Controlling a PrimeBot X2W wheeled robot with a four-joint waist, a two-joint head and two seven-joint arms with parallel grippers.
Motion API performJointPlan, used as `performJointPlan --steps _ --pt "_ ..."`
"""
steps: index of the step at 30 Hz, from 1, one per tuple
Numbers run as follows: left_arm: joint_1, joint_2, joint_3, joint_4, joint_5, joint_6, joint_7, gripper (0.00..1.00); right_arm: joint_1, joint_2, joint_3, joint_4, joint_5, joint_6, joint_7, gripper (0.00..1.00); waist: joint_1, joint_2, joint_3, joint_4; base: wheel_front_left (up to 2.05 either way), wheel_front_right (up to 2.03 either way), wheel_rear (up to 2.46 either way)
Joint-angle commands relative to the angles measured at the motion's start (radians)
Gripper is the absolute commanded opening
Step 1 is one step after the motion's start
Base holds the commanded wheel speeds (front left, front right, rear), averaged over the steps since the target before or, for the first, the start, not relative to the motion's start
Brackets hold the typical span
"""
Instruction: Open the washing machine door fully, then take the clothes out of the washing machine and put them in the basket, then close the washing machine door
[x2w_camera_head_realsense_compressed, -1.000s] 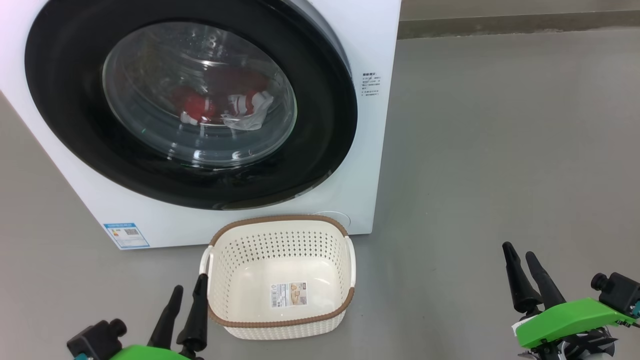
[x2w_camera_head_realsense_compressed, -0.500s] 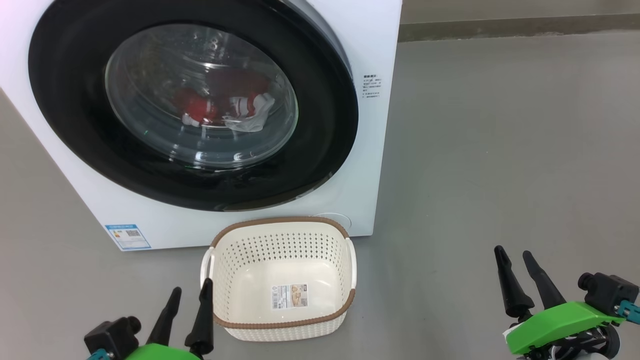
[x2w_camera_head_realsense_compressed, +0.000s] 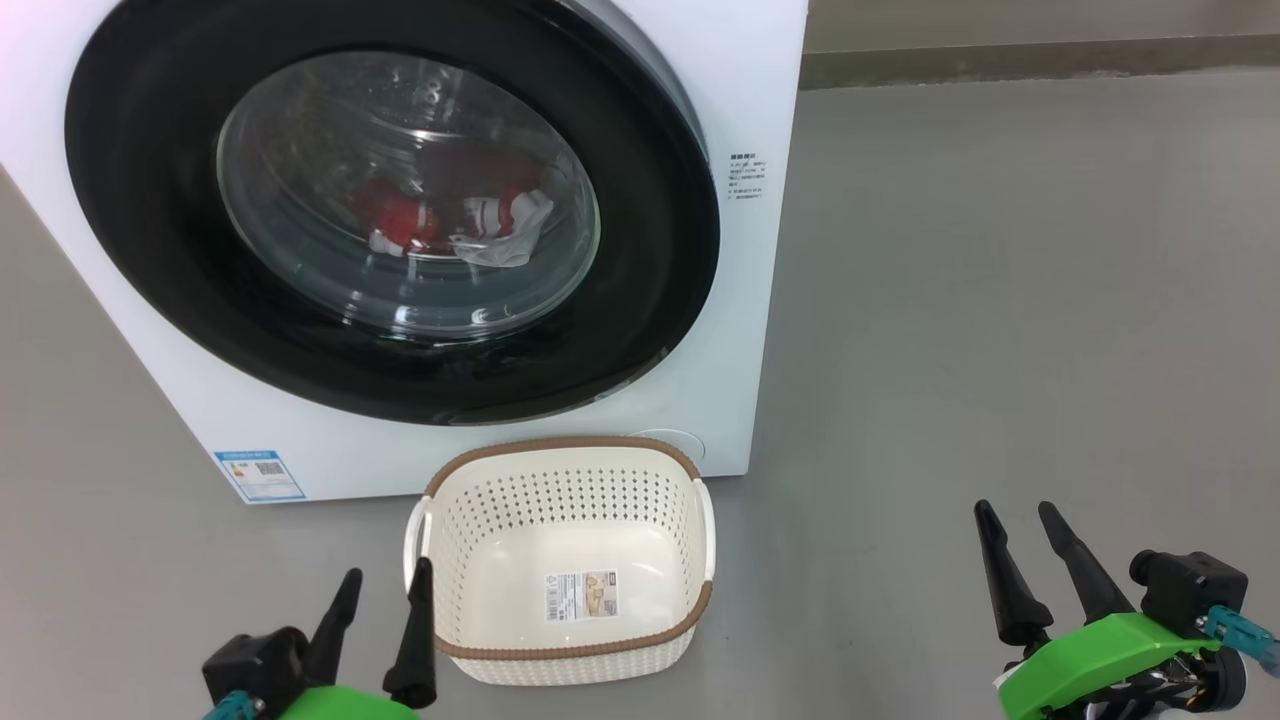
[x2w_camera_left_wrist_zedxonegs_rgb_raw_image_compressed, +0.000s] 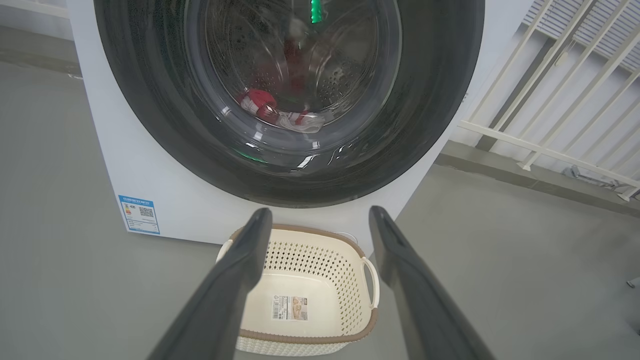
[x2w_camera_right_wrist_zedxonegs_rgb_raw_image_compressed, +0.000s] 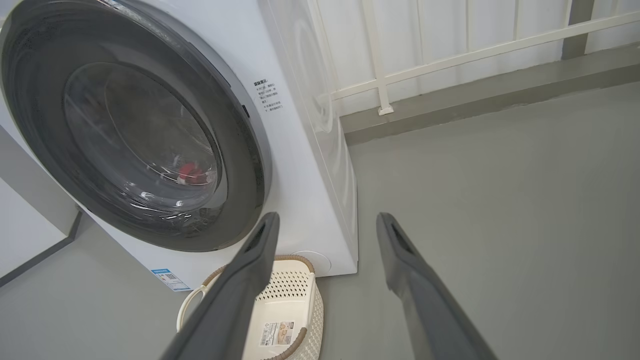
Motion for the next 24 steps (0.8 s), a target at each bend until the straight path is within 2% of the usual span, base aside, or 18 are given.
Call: performJointPlan --steps 1,24 --pt "-0.046 0.015 0.019 -0.016 0.036 0.008 -0.016 1.00 -0.031 -0.018 0.020 -0.019 -0.039 0.000 -0.017 1.00 -0.0001 0.0000 -0.001 0.001 0.00 0.00 0.00" --pt "-0.071 0.017 -0.005 0.047 0.276 0.046 -0.083 1.00 -0.036 -0.013 0.030 0.013 -0.296 0.001 -0.085 1.00 -0.0001 0.0000 -0.009 0.006 0.00 0.00 0.00"
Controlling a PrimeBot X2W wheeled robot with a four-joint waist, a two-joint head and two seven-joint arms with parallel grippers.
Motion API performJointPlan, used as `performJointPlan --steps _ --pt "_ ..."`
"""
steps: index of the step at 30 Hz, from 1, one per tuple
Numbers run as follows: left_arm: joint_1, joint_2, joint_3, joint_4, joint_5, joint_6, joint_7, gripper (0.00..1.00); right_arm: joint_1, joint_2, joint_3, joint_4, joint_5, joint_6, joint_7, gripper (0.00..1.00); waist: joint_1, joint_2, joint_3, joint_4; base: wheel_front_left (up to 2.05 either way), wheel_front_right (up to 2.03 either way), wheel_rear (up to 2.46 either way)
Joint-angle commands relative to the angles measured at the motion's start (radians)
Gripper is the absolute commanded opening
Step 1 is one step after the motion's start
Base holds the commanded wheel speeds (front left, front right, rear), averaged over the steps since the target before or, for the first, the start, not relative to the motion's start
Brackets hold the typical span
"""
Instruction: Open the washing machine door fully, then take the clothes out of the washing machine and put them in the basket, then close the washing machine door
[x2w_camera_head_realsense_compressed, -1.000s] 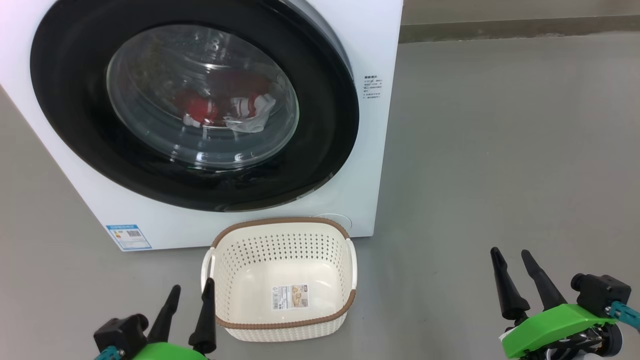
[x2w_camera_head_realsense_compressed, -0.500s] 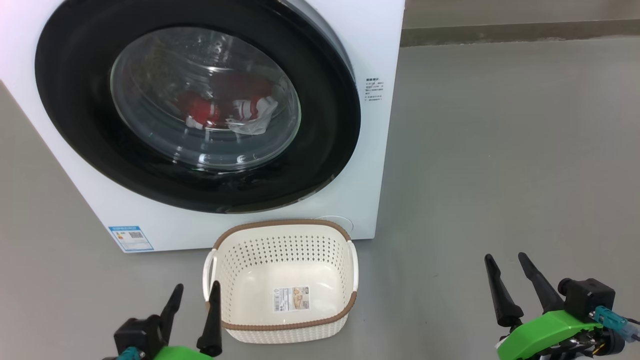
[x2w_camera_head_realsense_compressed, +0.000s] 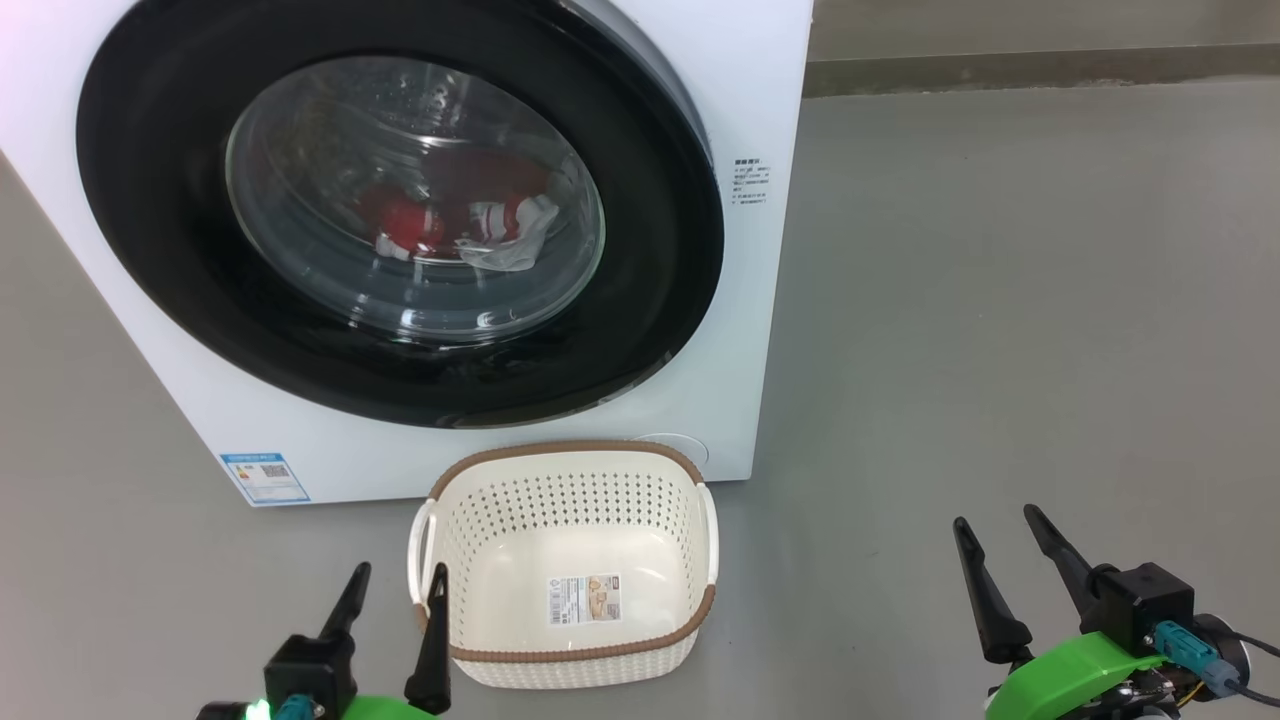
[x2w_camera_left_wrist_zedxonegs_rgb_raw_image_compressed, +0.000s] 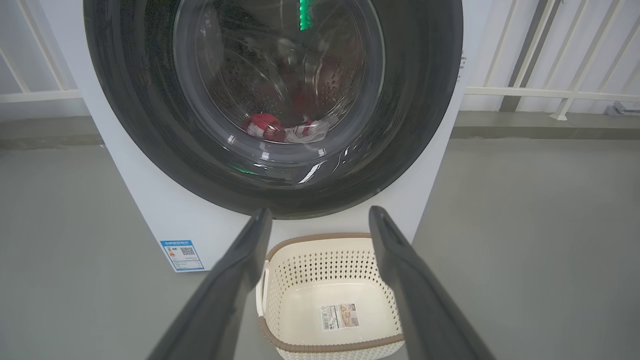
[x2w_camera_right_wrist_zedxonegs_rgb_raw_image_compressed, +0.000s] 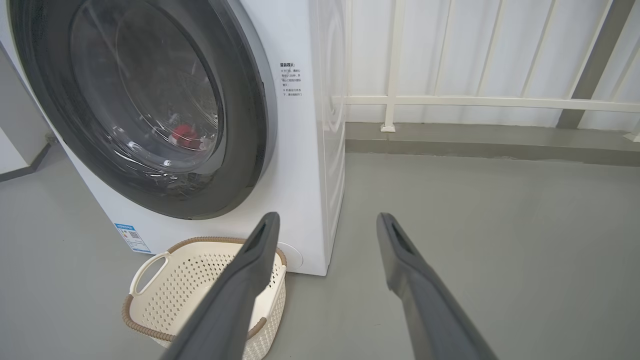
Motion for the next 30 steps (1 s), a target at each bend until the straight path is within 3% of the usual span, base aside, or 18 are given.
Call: performJointPlan --steps 1,6,30 --pt "-0.048 0.015 0.027 -0.016 0.027 0.008 -0.015 1.00 -0.036 -0.012 0.019 -0.019 -0.024 0.000 -0.018 1.00 0.0000 0.0000 0.000 0.000 0.00 0.00 0.00" --pt "-0.054 0.017 0.022 -0.004 0.077 0.016 -0.030 1.00 -0.037 -0.008 0.011 -0.012 -0.066 0.000 -0.032 1.00 0.0000 0.0000 0.000 0.001 0.00 0.00 0.00" --pt "-0.051 0.012 0.020 -0.006 0.022 0.008 -0.030 1.00 -0.030 0.009 -0.012 -0.018 -0.024 0.000 -0.032 1.00 0.0000 0.0000 0.004 0.003 0.00 0.00 0.00"
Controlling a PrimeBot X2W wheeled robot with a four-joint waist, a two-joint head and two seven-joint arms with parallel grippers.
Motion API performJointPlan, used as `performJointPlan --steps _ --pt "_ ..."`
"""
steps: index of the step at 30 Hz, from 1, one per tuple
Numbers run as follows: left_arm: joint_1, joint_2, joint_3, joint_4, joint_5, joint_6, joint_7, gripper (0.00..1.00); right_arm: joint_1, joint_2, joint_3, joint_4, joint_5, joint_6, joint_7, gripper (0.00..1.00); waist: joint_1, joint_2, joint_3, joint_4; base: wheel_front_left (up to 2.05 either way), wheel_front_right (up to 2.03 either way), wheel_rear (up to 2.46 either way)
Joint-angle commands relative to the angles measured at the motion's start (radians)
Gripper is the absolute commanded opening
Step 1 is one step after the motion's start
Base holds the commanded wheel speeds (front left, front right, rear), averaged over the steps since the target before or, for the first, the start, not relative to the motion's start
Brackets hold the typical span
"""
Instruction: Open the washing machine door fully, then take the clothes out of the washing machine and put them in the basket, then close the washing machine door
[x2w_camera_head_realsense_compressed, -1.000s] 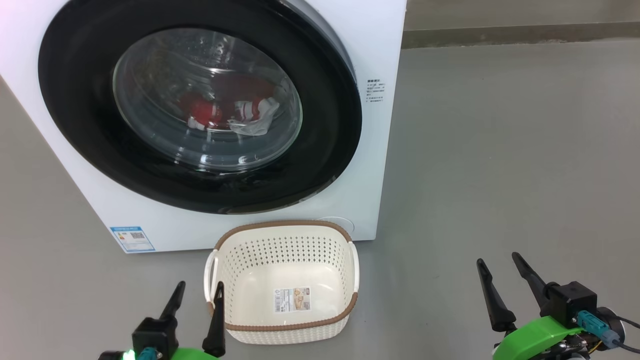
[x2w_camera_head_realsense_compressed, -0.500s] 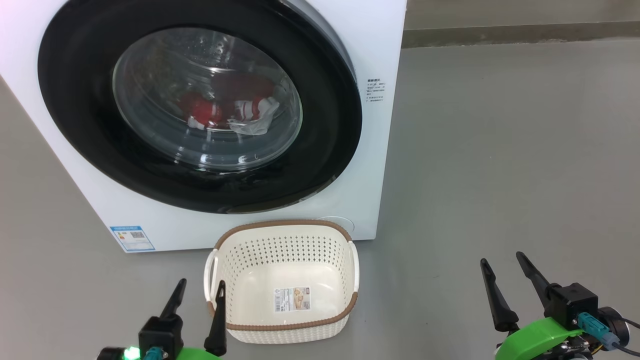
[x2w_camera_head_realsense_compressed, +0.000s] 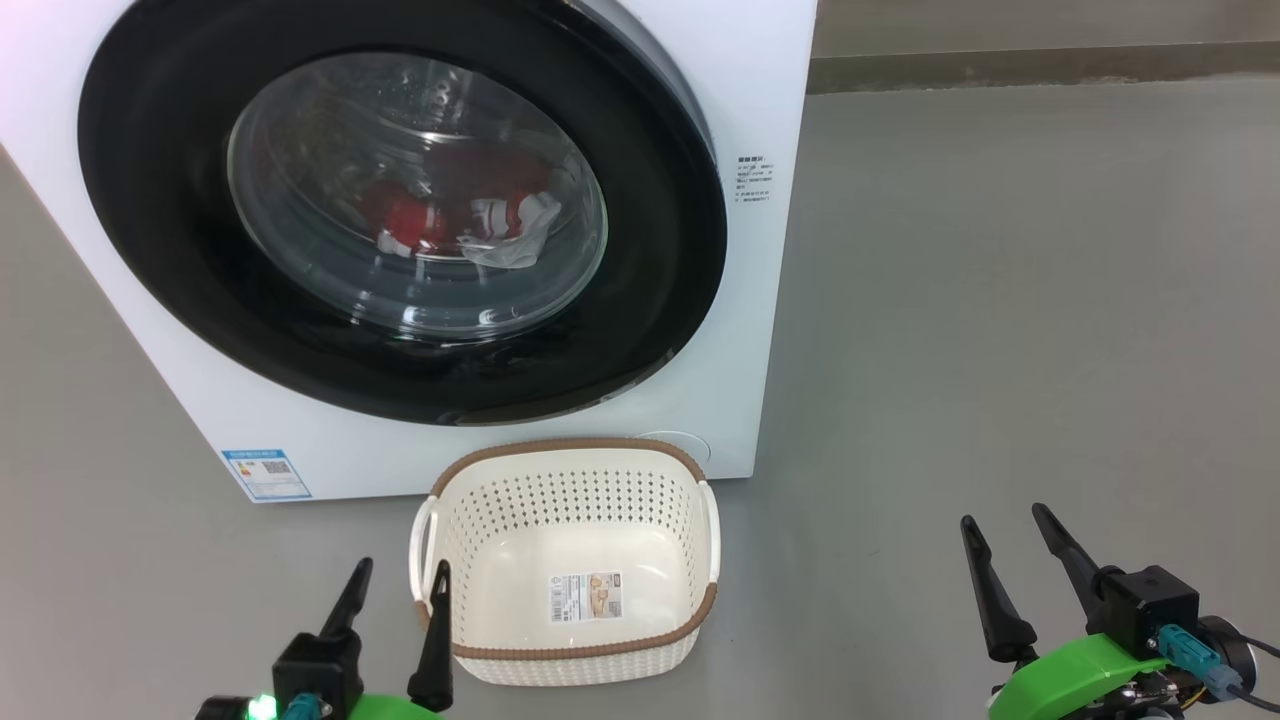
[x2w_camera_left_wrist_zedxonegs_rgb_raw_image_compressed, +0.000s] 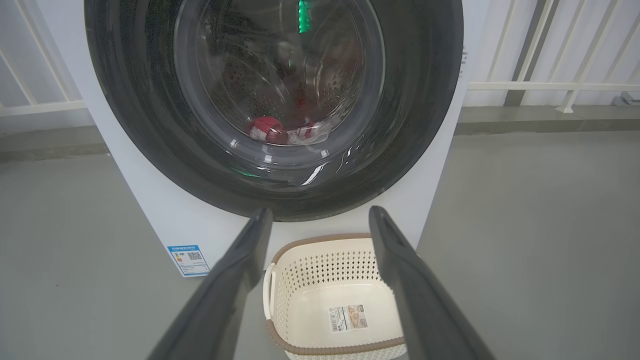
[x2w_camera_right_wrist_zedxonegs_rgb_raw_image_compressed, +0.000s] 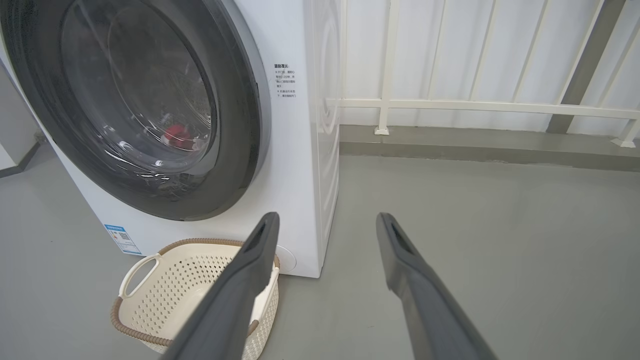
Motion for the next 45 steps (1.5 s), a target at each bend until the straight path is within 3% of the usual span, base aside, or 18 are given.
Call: performJointPlan --steps 1,2,3,4,5,20,31,39,45 --pt "-0.040 0.009 0.028 -0.022 -0.006 0.000 -0.012 1.00 -0.030 -0.007 0.016 -0.027 0.013 0.000 -0.014 0.96 0.0000 0.0000 0.000 0.000 0.00 0.00 0.00" --pt "-0.039 0.009 0.027 -0.023 -0.006 0.000 -0.012 1.00 -0.030 -0.006 0.015 -0.027 0.015 0.000 -0.014 0.75 0.0000 0.0000 0.000 0.000 0.00 0.00 0.00" --pt "-0.040 0.009 0.026 -0.023 -0.006 0.000 -0.012 1.00 -0.029 -0.006 0.015 -0.025 0.016 0.000 -0.014 0.34 0.0000 0.0000 0.000 0.001 0.00 0.00 0.00" --pt "-0.040 0.009 0.026 -0.023 -0.006 0.000 -0.012 1.00 -0.029 -0.006 0.015 -0.025 0.016 0.000 -0.014 0.34 0.0000 0.0000 0.000 0.001 0.00 0.00 0.00" --pt "-0.040 0.009 0.026 -0.023 -0.006 0.000 -0.012 1.00 -0.029 -0.007 0.020 -0.019 0.018 0.000 -0.014 0.00 0.0000 0.0000 0.000 0.001 0.00 0.00 0.00" --pt "-0.046 0.008 0.022 -0.024 -0.006 0.002 -0.012 1.00 -0.065 -0.029 0.079 -0.009 0.128 0.000 -0.014 0.00 0.0000 0.0000 0.017 -0.002 0.00 0.00 0.00" --pt "-0.074 0.008 0.008 -0.052 0.008 0.013 -0.012 1.00 -0.185 -0.051 0.098 0.022 0.670 0.000 0.030 0.00 0.0000 0.0000 0.093 0.004 0.00 0.00 0.00" --pt "-0.121 0.007 -0.012 -0.101 0.005 0.025 -0.012 1.00 -0.296 -0.082 0.053 0.017 1.088 0.000 0.176 0.00 0.0000 0.0000 0.180 0.020 0.00 0.00 0.00" --pt "-0.154 0.006 -0.032 -0.138 -0.004 0.039 -0.012 1.00 -0.407 -0.104 -0.007 0.045 1.310 0.000 0.303 0.00 0.0000 0.0000 0.247 0.031 0.00 0.00 0.00"
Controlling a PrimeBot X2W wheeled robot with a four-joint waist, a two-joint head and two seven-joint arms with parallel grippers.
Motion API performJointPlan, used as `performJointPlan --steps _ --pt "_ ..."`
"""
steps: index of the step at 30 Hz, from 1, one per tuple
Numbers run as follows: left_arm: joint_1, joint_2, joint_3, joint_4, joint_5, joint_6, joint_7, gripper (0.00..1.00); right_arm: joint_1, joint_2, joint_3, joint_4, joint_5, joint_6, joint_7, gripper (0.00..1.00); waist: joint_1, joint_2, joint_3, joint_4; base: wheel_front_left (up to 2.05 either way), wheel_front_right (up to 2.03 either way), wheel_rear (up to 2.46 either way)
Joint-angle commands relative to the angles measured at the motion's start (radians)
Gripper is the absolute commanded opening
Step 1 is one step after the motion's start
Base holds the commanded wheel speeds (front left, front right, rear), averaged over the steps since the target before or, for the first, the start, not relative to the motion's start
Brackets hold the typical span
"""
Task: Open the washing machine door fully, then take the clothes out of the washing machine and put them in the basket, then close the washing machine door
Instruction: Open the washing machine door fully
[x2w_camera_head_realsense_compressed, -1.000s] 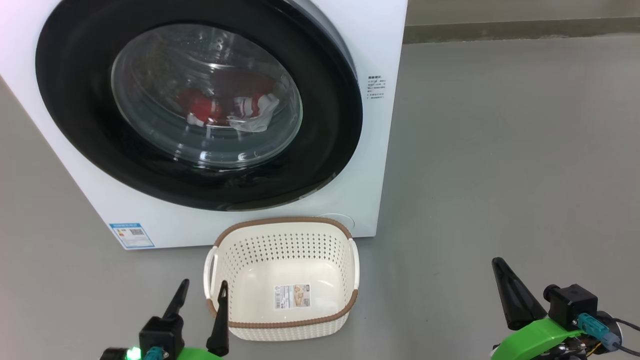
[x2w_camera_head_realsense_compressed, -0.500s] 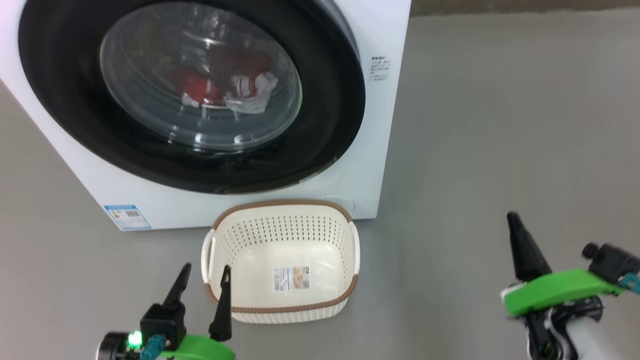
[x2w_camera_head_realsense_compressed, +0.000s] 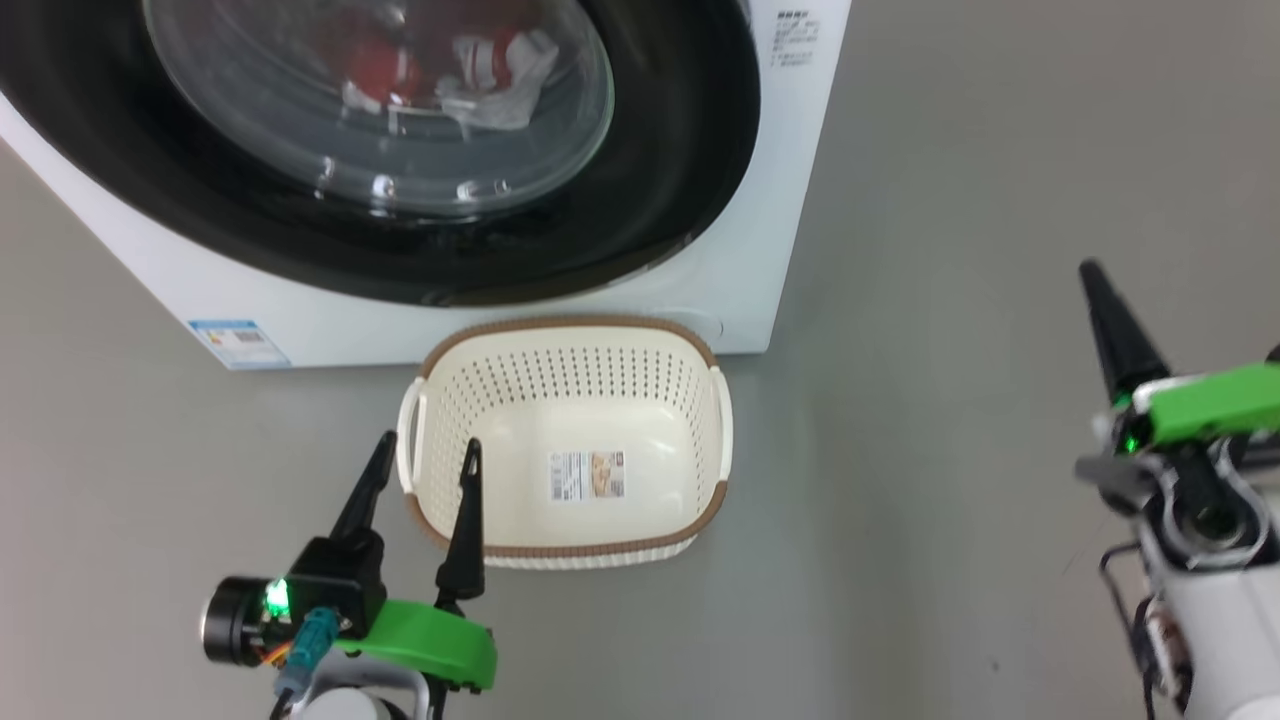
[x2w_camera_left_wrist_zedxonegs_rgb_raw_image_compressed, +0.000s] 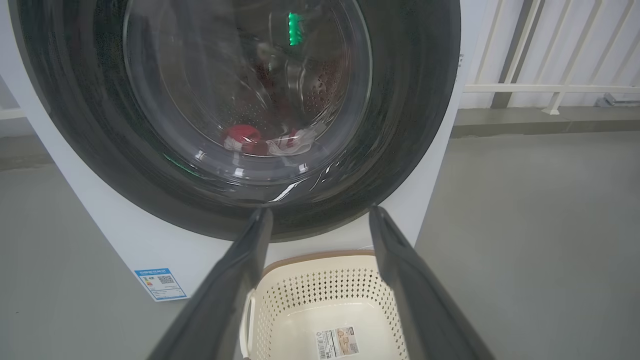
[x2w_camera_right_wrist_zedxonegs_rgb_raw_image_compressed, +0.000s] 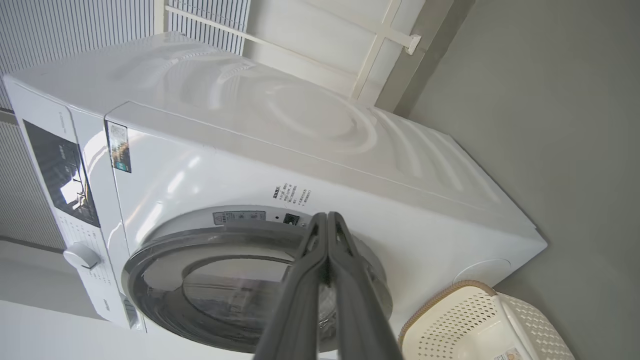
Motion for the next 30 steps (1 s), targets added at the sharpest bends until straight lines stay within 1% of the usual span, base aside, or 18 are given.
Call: performJointPlan --steps 1,4,5,8,15,30 --pt "-0.036 0.010 0.023 -0.036 -0.009 0.011 -0.012 1.00 -0.054 -0.014 0.000 -0.013 0.049 0.001 0.036 0.00 0.0000 0.0000 0.048 0.013 0.00 0.00 0.00" --pt "-0.049 0.010 0.013 -0.047 -0.015 0.016 -0.012 1.00 -0.097 -0.026 -0.013 0.009 0.091 0.001 0.084 0.00 0.0000 0.0000 0.072 0.018 0.00 0.00 0.00" --pt "-0.062 0.010 0.003 -0.058 -0.021 0.021 -0.012 1.00 -0.144 -0.034 -0.023 0.032 0.134 0.001 0.137 0.00 0.0000 0.0000 0.094 0.022 0.00 0.00 0.00" --pt "-0.080 0.010 -0.014 -0.074 -0.030 0.030 -0.012 1.00 -0.214 -0.048 -0.027 0.065 0.169 0.001 0.207 0.00 0.0000 0.0000 0.125 0.031 0.00 0.00 0.00" --pt "-0.116 0.009 -0.051 -0.103 -0.046 0.050 -0.012 1.00 -0.363 -0.069 -0.008 0.126 0.195 0.001 0.338 0.00 0.0000 0.0000 0.182 0.054 0.00 0.00 0.00" --pt "-0.182 0.009 -0.128 -0.154 -0.079 0.084 -0.012 1.00 -0.657 -0.055 0.041 0.248 0.173 0.001 0.449 0.00 0.0000 0.0000 0.284 0.114 0.00 0.00 0.00"
